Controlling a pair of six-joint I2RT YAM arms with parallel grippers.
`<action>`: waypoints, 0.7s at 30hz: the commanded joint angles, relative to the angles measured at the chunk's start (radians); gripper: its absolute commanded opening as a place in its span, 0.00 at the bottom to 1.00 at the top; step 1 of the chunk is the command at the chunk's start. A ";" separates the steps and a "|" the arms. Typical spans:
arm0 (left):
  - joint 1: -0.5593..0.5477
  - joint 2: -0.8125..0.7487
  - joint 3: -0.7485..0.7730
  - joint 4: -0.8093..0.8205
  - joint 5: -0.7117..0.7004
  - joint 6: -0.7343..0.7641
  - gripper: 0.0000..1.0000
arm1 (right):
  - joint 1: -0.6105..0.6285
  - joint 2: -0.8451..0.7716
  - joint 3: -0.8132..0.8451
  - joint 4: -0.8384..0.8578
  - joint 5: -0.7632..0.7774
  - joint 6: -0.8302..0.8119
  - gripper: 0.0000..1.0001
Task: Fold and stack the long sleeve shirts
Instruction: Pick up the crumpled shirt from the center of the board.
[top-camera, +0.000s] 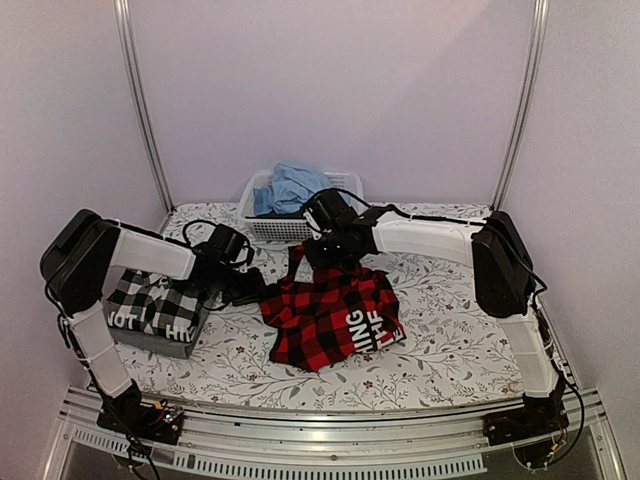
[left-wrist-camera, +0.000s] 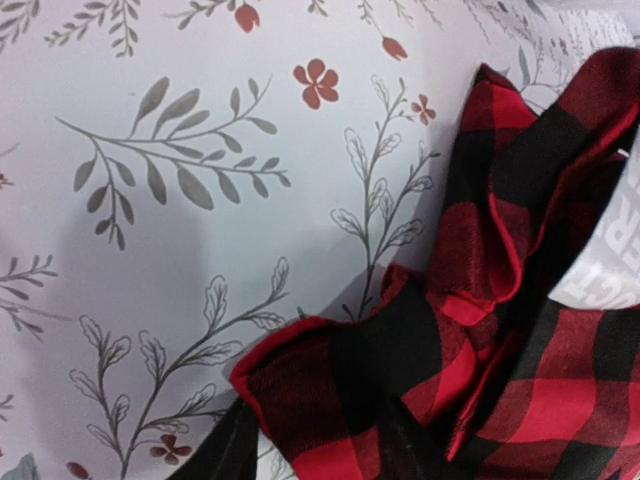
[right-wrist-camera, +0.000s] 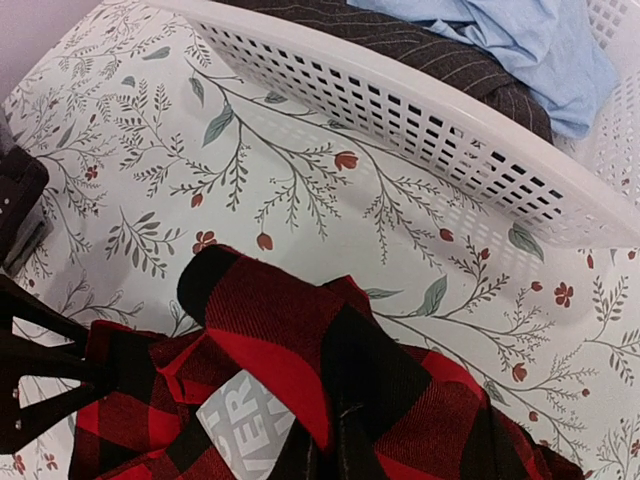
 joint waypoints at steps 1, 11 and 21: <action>-0.019 0.043 0.020 0.018 0.039 -0.022 0.23 | -0.002 -0.087 0.003 0.007 0.027 -0.001 0.02; 0.037 -0.086 0.079 -0.042 -0.045 -0.018 0.00 | -0.045 -0.386 -0.207 0.023 0.205 0.001 0.00; 0.061 -0.221 0.485 -0.192 -0.092 0.086 0.00 | -0.137 -0.734 -0.260 0.076 0.378 -0.113 0.00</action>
